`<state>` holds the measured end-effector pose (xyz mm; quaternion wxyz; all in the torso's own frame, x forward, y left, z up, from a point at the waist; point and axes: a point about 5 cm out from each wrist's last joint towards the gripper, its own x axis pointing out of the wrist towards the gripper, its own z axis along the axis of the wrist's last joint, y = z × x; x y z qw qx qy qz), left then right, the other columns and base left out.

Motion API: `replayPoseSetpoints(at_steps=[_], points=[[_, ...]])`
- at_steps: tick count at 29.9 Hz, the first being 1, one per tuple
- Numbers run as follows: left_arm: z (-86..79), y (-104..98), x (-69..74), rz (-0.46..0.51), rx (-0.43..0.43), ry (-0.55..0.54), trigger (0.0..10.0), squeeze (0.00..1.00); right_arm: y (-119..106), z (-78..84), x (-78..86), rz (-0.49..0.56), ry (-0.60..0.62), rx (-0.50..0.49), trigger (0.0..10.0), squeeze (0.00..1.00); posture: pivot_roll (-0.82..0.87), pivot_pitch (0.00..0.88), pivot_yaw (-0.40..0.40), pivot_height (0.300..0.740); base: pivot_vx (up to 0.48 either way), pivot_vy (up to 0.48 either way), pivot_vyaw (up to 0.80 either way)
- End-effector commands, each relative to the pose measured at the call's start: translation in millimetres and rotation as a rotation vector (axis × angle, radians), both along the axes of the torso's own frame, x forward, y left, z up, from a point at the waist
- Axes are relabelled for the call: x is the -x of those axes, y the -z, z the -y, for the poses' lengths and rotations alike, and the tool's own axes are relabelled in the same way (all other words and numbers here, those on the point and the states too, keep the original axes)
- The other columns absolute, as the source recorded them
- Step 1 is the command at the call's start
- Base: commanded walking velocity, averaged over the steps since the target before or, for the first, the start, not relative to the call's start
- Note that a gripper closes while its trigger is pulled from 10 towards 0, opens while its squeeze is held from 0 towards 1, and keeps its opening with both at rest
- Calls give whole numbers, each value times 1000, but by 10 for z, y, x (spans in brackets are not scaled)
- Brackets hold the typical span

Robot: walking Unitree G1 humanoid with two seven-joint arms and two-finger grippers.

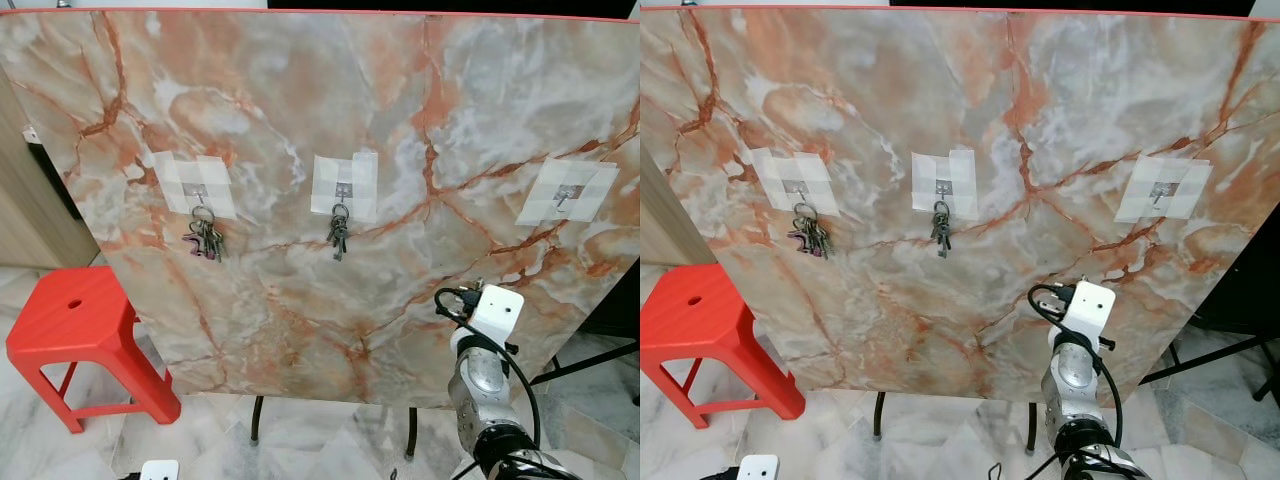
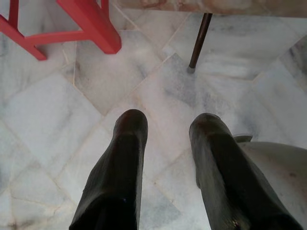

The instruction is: Hang keys on a hook

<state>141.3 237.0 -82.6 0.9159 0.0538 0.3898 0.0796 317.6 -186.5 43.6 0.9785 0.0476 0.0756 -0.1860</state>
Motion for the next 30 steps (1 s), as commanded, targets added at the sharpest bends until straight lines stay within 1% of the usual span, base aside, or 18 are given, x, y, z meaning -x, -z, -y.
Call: replayPoseSetpoints(at_steps=[1,5,8,9,11,15,21,25,30], points=[[9,7,18,-1,0,-5,10000,0,-198,86,-90,88,48,31,10000,0,68,0,-25,740,0,0,0],[13,3,14,5,0,-2,10000,0,-361,209,-126,159,125,76,10000,0,67,0,-24,740,0,0,0],[17,3,13,7,1,-1,10000,0,-438,279,-113,200,171,96,10000,0,66,0,-24,740,0,0,0],[-3,22,51,-19,3,-7,10000,0,-455,302,-97,213,185,101,10000,0,65,0,-24,740,0,0,0],[-16,34,76,-36,4,-11,10000,0,-459,308,-86,219,187,102,10000,0,64,0,-23,740,0,0,0],[-18,37,82,-41,5,-11,10000,0,-468,290,-69,231,179,103,10000,0,64,0,-23,740,0,0,0],[-13,46,81,-55,5,-12,10000,0,-684,307,-107,312,194,130,10000,0,61,0,-21,740,0,0,0],[-6,47,69,-60,5,-13,10000,0,-835,282,-171,358,161,147,10000,0,61,0,-25,740,0,0,0],[-5,48,65,-63,6,-15,10000,0,-886,271,-188,369,153,144,10000,0,63,0,-26,740,0,0,0]])
